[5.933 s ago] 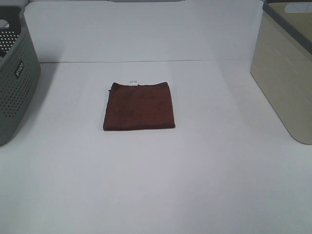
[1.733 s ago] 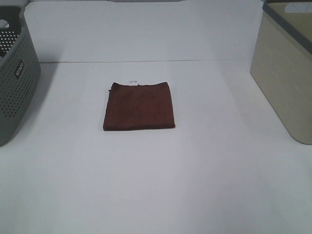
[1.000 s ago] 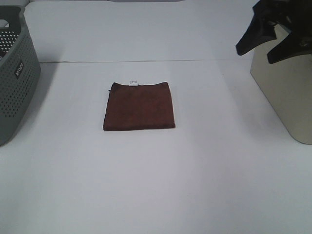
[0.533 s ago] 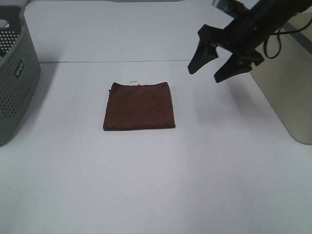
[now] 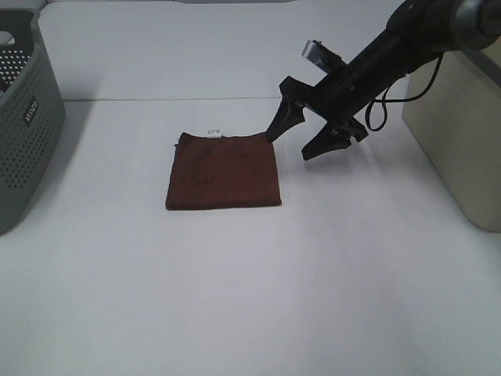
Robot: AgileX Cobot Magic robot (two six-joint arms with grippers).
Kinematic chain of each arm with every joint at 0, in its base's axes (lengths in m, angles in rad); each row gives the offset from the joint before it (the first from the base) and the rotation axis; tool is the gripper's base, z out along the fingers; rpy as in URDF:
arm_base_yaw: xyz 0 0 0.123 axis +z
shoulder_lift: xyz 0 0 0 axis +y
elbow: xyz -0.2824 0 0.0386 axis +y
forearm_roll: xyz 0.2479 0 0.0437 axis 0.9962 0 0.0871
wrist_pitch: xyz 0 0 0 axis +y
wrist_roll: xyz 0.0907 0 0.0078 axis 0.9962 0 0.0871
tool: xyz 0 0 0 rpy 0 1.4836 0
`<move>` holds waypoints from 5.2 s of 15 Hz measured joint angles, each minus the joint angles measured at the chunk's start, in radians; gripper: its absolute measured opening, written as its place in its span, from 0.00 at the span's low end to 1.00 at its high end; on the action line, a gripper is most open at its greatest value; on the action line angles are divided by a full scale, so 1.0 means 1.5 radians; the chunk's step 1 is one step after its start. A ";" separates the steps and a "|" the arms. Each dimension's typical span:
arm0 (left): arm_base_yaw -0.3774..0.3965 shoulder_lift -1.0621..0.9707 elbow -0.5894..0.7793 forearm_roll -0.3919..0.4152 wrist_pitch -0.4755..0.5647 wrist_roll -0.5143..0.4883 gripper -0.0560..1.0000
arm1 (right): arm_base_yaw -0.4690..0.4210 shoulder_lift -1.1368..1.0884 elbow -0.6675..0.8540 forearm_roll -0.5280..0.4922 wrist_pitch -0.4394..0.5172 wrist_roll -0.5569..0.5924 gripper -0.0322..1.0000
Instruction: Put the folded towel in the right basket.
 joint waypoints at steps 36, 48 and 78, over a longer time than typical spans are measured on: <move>0.000 0.000 0.000 0.000 0.000 0.000 0.89 | 0.092 -0.061 -0.235 -0.268 0.133 0.113 0.07; 0.000 0.000 0.000 0.000 0.000 0.000 0.89 | -0.099 -0.217 -0.273 -0.497 0.137 0.129 0.07; 0.000 0.000 0.000 0.000 0.000 0.000 0.89 | -0.293 -0.467 -0.027 -0.319 0.137 0.090 0.96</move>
